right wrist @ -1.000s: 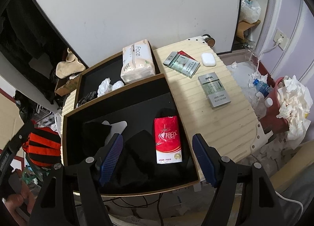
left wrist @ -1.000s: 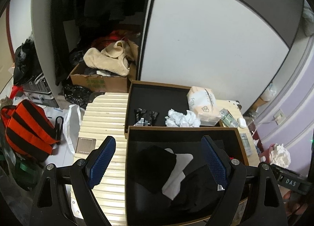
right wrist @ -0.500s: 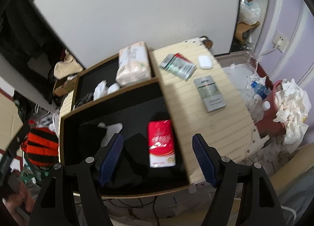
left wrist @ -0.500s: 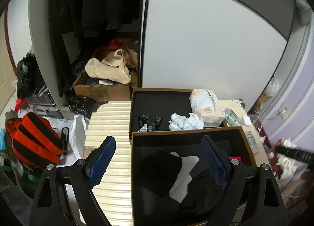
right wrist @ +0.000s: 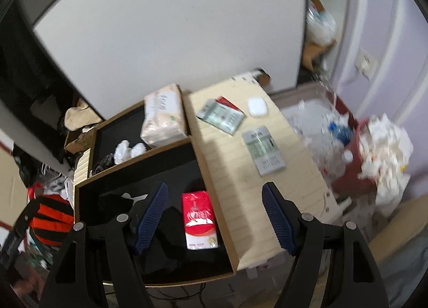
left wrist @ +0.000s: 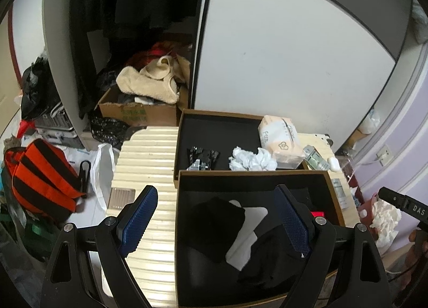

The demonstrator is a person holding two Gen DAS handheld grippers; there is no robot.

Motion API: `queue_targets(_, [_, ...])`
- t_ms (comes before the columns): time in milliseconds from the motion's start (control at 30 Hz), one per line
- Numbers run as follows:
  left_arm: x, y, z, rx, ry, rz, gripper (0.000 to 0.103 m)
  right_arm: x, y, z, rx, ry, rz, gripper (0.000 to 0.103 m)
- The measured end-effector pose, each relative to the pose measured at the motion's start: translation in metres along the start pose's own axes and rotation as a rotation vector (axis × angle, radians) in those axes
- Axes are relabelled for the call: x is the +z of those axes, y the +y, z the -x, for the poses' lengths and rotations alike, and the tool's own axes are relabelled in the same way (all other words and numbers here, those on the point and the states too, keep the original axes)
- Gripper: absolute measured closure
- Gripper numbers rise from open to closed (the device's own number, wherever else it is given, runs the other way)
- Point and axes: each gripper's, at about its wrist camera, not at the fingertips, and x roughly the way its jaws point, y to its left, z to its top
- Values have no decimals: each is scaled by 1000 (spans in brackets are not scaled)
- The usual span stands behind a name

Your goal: Organize soft objects

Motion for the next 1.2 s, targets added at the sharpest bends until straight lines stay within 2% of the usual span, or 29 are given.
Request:
queue_targets(200, [-6,-1,-10,-16,64,26,17,5,3,2,66,-38,35,31])
queue_targets(500, [-15,-13,-21,28,77,-38,17,12,-2,1,89,-81,-20,31])
queue_targets(733, [-23,-30,-27,27,93,-120,17,12,4,0,92,-90,-15,31])
queue_targets(1200, [-18,-12,-32,52,120,-57,17,13,2,-5,87,-75,-26,31])
